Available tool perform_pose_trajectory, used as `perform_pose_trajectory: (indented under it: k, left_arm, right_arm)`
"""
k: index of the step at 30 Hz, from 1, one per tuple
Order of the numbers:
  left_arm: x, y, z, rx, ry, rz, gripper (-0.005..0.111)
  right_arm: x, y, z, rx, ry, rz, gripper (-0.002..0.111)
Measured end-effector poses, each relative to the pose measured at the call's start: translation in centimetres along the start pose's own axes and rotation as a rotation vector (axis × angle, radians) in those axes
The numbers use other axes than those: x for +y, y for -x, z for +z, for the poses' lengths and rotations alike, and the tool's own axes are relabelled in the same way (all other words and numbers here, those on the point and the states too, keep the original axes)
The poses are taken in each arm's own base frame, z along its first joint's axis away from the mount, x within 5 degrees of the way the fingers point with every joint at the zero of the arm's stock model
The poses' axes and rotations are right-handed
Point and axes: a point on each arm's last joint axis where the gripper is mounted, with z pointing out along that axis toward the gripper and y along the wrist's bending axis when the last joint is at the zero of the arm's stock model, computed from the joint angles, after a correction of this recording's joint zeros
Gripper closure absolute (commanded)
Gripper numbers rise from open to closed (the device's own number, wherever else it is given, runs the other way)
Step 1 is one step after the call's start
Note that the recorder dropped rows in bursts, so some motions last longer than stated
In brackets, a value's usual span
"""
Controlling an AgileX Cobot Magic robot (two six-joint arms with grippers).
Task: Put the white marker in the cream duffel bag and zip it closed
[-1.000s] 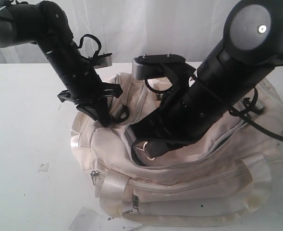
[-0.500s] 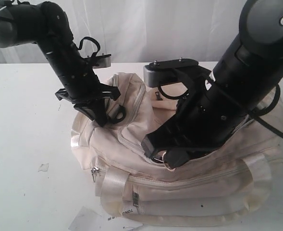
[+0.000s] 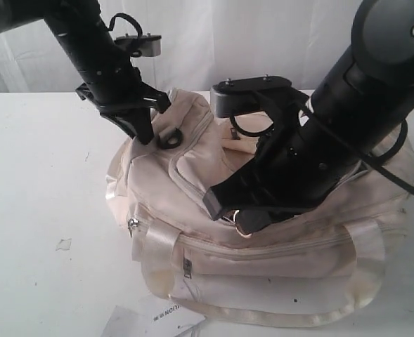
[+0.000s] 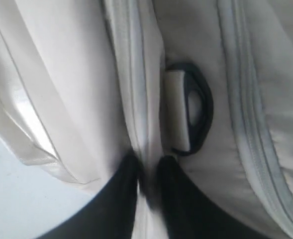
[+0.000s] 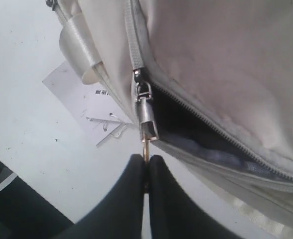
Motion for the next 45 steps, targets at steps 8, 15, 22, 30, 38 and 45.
perform_pose_trajectory:
  k: [8,15,22,30,38,45]
  left_arm:
    - [-0.1,0.4,-0.8,-0.028,0.016,0.012,0.038]
    - [-1.6,0.0,-4.1,-0.109,-0.015,0.082,0.04]
    - [-1.7,-2.9,-0.6,-0.008,-0.132,0.558,0.064]
    - [-3.9,-6.5,-1.0,-0.173,-0.393,0.808,0.048]
    - [-5.1,-7.9,-0.6,-0.332,-0.495,1.038,0.05]
    - [-5.3,-10.5,2.3,-0.455,-0.565,1.333,0.052]
  right_arm:
    - [0.0,-0.1,0.0,0.008,-0.002,-0.001,0.108]
    - [0.0,0.0,0.0,-0.005,-0.005,-0.003,0.108]
    - [-0.4,0.2,0.0,-0.018,-0.046,-0.028,0.108]
    - [-0.7,0.2,0.0,-0.02,-0.078,-0.061,0.108]
    - [-0.7,0.3,0.0,-0.031,-0.079,-0.065,0.108]
    - [-0.7,0.7,0.0,-0.071,-0.077,-0.068,0.108]
